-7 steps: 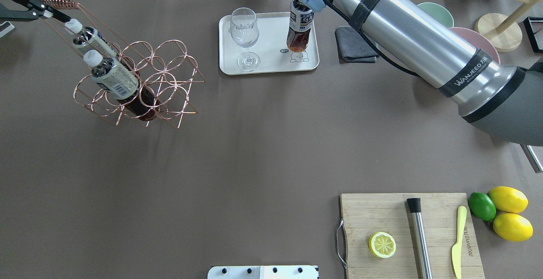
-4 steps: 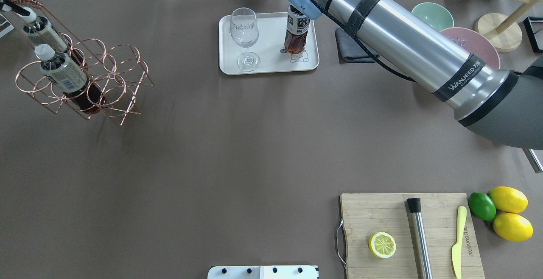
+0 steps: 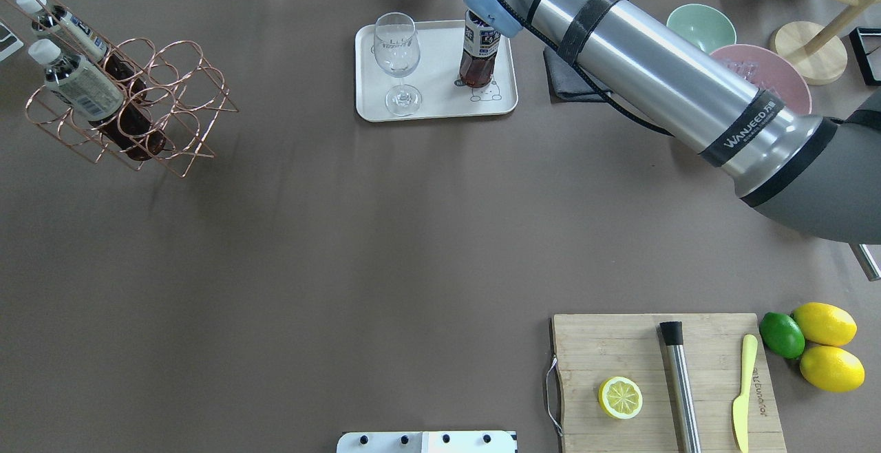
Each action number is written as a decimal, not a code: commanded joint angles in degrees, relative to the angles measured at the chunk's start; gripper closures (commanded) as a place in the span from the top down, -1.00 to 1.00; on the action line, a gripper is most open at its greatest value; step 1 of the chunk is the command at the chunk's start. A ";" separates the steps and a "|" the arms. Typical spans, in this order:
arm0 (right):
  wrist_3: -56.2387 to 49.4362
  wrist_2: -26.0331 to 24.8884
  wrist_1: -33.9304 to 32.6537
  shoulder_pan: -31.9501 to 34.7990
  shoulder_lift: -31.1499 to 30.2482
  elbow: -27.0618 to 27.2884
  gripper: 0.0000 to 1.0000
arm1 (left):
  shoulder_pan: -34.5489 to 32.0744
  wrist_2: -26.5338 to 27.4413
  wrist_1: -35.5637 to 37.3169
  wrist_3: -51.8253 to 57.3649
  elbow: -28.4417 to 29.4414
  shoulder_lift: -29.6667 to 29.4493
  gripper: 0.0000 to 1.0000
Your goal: Take tea from basket to plate
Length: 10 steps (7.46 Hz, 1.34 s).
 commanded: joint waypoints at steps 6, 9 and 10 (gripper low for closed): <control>0.29 0.58 -0.09 0.01 1.05 0.73 0.81 | -3.56 1.43 -3.37 2.65 23.33 -11.75 -1.00; -4.17 2.08 -13.15 1.67 -7.75 21.47 0.90 | -3.83 1.43 -4.97 2.38 26.86 -11.58 -1.00; -6.63 3.65 -15.88 3.59 -15.82 32.01 0.93 | -3.83 2.12 -5.94 1.51 27.74 -11.41 -1.00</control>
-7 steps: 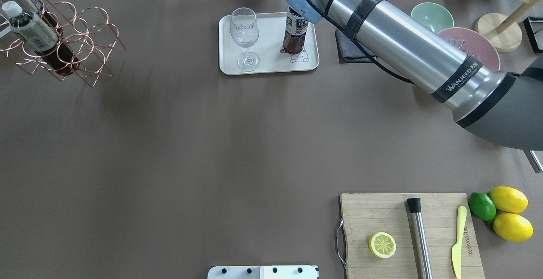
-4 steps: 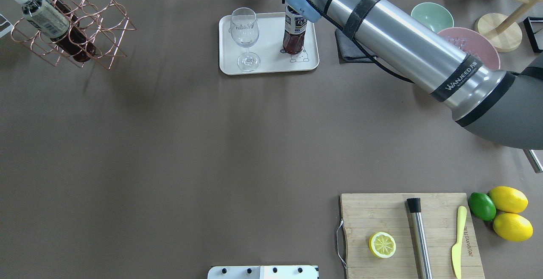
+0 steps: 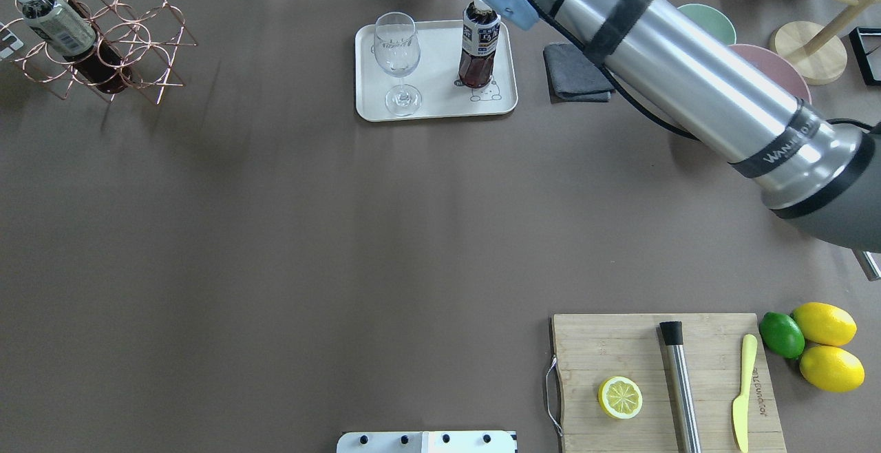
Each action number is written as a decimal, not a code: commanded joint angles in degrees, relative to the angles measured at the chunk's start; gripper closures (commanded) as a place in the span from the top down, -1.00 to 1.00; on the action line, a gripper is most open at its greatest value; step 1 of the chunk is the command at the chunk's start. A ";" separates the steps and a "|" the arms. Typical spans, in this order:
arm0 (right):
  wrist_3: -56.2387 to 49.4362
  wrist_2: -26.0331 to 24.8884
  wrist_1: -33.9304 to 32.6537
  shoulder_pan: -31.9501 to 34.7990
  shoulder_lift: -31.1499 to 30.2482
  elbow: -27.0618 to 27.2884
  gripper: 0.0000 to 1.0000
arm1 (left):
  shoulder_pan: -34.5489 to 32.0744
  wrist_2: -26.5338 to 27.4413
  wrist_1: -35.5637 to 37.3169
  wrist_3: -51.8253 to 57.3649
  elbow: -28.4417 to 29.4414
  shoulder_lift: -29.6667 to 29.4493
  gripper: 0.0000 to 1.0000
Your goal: Take tea from basket to plate
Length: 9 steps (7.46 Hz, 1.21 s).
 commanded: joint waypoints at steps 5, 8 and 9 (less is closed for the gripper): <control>-18.85 2.59 -11.86 9.05 -42.24 44.62 0.97 | 0.49 0.86 -7.29 -3.55 5.46 0.58 -1.00; -31.23 5.94 -11.51 14.77 -51.48 44.91 0.98 | 0.58 0.95 -10.45 -3.99 7.92 0.67 -1.00; -32.74 5.94 -11.16 15.65 -54.38 44.91 0.98 | 0.58 0.95 -10.46 -3.99 7.93 0.67 -1.00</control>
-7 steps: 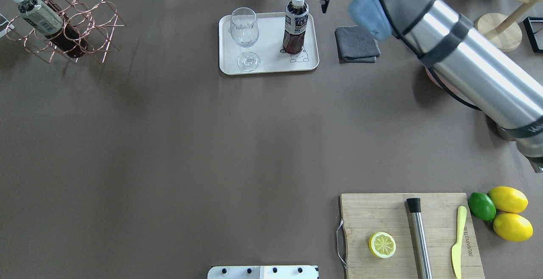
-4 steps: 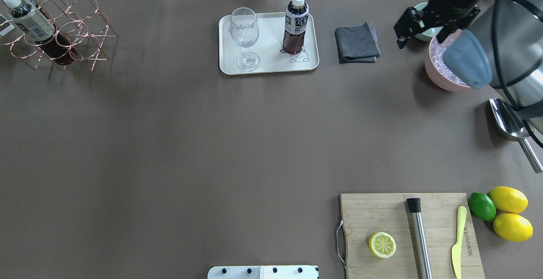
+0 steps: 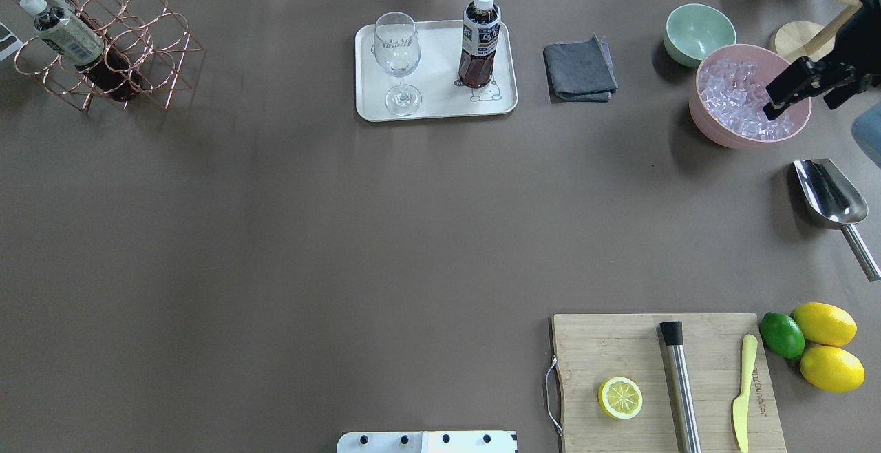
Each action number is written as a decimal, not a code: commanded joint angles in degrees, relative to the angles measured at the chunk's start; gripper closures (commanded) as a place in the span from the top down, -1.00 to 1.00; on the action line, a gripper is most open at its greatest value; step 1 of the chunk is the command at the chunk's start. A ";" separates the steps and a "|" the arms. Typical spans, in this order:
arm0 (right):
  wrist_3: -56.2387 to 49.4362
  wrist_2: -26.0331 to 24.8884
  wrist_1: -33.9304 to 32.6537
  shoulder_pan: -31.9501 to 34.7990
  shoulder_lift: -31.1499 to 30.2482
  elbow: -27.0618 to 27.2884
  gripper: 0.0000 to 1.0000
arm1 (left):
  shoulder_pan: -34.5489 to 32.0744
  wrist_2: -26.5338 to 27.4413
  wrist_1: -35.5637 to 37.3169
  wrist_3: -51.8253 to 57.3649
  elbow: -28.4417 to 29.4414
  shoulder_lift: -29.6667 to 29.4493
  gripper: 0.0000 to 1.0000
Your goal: Take tea from basket to plate
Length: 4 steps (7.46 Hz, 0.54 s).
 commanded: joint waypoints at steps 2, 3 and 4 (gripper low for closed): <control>-10.14 0.14 0.43 4.38 -9.36 0.41 0.99 | 0.02 -0.08 -0.73 -0.17 0.62 -0.09 -1.00; -13.66 0.31 0.43 6.57 -12.17 0.23 0.99 | 0.02 0.01 -0.73 -0.17 0.70 -0.09 -1.00; -19.87 0.14 0.52 9.20 -15.24 -0.38 0.99 | 0.02 0.01 -1.25 -0.17 0.70 -0.09 -1.00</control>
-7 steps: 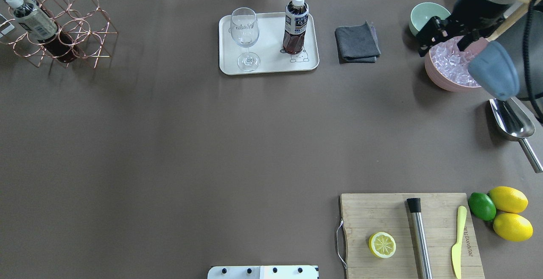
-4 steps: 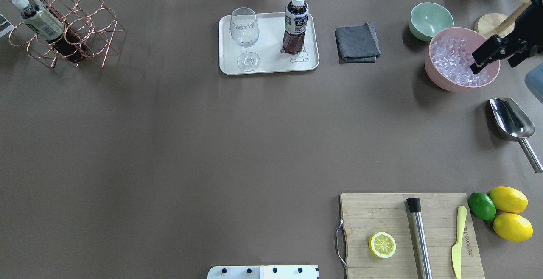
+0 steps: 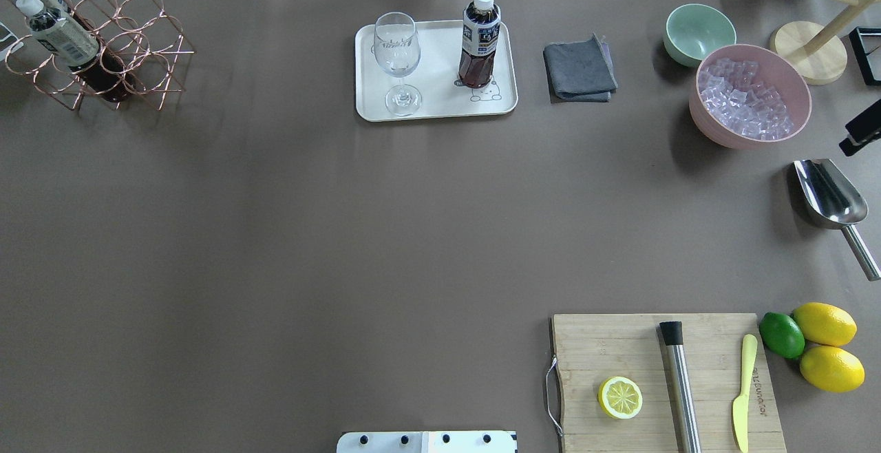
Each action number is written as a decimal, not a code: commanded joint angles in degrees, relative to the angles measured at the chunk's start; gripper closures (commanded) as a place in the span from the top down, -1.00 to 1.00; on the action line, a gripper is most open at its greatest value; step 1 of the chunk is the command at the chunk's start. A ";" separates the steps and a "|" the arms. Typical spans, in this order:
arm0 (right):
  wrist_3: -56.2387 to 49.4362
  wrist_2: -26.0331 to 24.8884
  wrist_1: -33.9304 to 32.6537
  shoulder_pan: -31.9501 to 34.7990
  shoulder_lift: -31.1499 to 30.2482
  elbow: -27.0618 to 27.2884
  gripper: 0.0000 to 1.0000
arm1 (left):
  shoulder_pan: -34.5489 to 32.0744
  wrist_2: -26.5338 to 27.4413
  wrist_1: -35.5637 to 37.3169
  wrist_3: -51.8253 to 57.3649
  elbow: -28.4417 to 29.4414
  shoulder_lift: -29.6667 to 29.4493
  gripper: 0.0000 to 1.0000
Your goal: Take tea from basket to plate
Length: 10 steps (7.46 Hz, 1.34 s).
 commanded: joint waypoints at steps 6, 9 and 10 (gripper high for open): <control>-16.15 -5.56 4.36 6.37 -7.83 -8.70 0.99 | 0.70 1.60 -2.25 -0.09 0.23 0.08 -1.00; -16.24 -5.47 8.27 8.65 -10.55 -10.13 0.99 | 1.06 3.81 -4.72 -0.09 0.06 0.17 -0.75; -16.24 -5.56 8.27 9.44 -10.56 -10.22 0.99 | 1.06 3.81 -4.72 -0.09 0.06 0.17 -0.33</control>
